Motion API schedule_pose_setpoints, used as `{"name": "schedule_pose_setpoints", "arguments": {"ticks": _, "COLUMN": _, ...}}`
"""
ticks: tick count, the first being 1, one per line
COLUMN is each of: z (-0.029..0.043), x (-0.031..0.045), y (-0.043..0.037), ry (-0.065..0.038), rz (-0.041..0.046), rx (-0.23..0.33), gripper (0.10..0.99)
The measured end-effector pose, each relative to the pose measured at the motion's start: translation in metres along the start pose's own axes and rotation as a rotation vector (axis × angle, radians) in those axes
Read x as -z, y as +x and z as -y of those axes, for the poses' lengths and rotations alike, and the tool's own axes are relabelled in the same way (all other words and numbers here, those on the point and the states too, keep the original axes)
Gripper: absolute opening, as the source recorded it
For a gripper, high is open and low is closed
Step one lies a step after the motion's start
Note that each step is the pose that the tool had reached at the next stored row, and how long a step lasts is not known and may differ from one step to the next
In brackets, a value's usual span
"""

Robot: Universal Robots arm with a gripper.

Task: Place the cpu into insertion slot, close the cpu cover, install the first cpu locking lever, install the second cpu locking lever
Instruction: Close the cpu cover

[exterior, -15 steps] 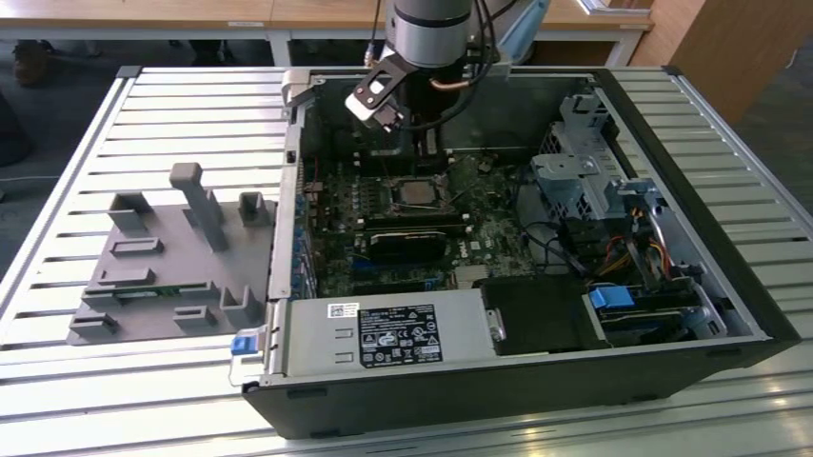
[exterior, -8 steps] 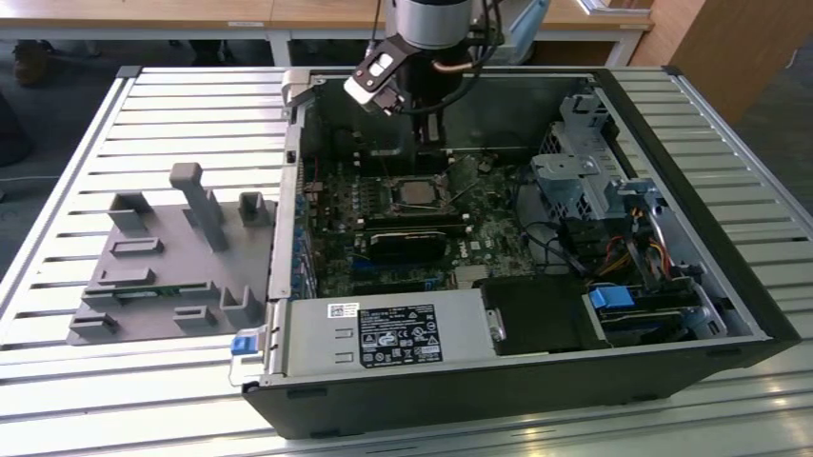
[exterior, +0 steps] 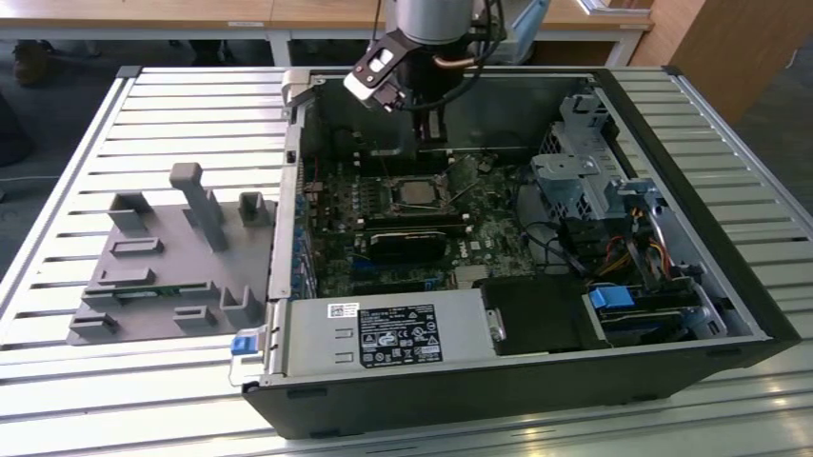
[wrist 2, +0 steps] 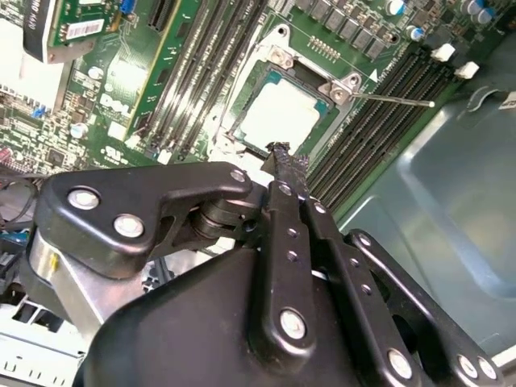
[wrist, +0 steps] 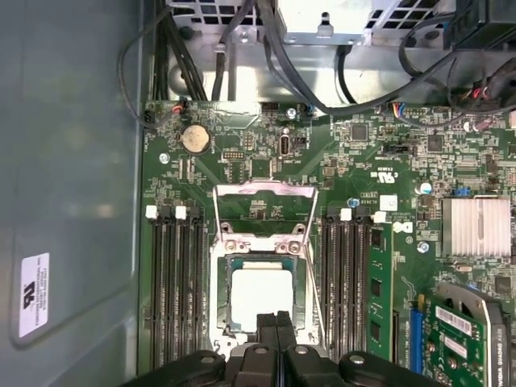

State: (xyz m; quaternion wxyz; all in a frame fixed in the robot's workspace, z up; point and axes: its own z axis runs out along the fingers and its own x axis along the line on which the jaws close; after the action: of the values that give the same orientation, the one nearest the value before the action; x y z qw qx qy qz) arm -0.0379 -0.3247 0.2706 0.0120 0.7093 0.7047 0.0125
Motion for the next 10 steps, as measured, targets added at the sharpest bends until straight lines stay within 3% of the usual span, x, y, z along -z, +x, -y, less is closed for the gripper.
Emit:
{"name": "schedule_pose_setpoints", "arguments": {"ticks": 5, "z": -0.0003, "x": -0.0001, "y": -0.0036, "ry": 0.0, "rz": -0.0002, "rx": 0.0, "gripper": 0.118}}
{"name": "schedule_pose_setpoints", "arguments": {"ticks": 10, "z": -0.0058, "x": 0.0, "y": -0.0037, "ry": 0.0, "rz": 0.0, "rx": 0.0, "gripper": 0.118}}
